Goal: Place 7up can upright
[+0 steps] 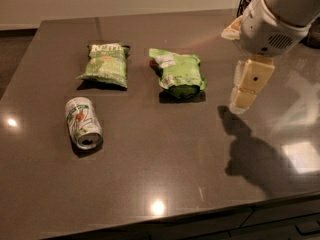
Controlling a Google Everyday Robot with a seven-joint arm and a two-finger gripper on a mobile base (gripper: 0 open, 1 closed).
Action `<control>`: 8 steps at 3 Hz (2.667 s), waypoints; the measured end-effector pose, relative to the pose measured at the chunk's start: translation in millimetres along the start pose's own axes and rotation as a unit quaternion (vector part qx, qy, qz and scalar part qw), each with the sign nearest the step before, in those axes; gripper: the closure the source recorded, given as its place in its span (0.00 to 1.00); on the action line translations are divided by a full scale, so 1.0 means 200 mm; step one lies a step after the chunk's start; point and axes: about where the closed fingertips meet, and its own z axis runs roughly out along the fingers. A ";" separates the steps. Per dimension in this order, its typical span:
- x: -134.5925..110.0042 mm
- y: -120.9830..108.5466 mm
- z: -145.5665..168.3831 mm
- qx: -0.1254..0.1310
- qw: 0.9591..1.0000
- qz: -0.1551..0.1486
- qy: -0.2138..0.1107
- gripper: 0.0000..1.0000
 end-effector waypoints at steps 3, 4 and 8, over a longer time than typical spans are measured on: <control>-0.67 -0.03 0.22 -0.007 0.948 -0.305 -0.086 0.00; -0.87 0.05 0.29 -0.024 0.908 -0.406 -0.098 0.00; -1.30 0.42 0.65 -0.072 0.709 -0.697 -0.078 0.00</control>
Offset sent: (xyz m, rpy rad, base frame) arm 0.0289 0.1533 0.0003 0.0072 -0.2075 0.7109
